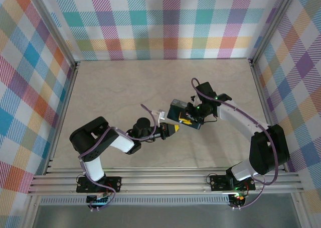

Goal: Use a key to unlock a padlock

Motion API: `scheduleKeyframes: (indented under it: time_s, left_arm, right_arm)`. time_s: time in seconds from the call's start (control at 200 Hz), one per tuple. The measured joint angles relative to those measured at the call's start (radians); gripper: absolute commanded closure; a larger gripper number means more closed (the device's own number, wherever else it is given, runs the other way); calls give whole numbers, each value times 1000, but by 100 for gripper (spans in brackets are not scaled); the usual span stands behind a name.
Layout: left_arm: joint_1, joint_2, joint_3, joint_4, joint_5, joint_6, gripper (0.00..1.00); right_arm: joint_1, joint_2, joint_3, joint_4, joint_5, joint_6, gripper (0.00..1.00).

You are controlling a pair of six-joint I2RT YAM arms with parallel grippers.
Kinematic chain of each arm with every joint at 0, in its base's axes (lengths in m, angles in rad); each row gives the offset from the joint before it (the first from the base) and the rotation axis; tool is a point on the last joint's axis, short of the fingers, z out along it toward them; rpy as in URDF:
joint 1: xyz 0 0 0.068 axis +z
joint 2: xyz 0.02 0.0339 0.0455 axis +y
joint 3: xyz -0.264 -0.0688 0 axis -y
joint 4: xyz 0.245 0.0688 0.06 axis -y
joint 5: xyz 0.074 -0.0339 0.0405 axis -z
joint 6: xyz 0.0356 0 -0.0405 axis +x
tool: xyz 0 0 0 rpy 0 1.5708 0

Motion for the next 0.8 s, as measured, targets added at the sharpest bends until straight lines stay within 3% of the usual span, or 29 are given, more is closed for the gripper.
scheduleKeyframes:
  time_s: [0.51,0.8]
  left_arm:
    - [-39,-148,0,-218,-133,253,100]
    - [-41,-135,0,-194,-118,211,100]
  right_arm:
    - [3,0,21,-35,-8,0,100]
    - [3,0,21,-40,-8,0,100]
